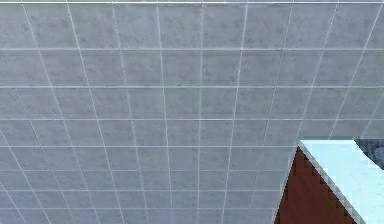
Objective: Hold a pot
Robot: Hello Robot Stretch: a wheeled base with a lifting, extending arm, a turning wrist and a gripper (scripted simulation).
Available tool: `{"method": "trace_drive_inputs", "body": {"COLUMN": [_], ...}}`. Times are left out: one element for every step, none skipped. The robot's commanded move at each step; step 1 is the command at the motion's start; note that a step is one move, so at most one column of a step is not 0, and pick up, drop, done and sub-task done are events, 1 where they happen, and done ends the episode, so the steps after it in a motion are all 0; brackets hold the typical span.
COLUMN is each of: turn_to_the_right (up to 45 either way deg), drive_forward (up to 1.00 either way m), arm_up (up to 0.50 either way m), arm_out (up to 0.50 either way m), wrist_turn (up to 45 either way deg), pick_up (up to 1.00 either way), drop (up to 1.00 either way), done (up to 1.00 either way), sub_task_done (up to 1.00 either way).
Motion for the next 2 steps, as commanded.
{"method": "trace_drive_inputs", "body": {"turn_to_the_right": [0.0,0.0], "drive_forward": [0.00,0.00], "arm_up": [0.00,0.00], "arm_out": [0.00,0.00], "wrist_turn": [0.0,0.0], "pick_up": [1.00,0.00], "drop": [0.00,0.00], "done": [0.00,1.00], "sub_task_done": [0.00,0.00]}}
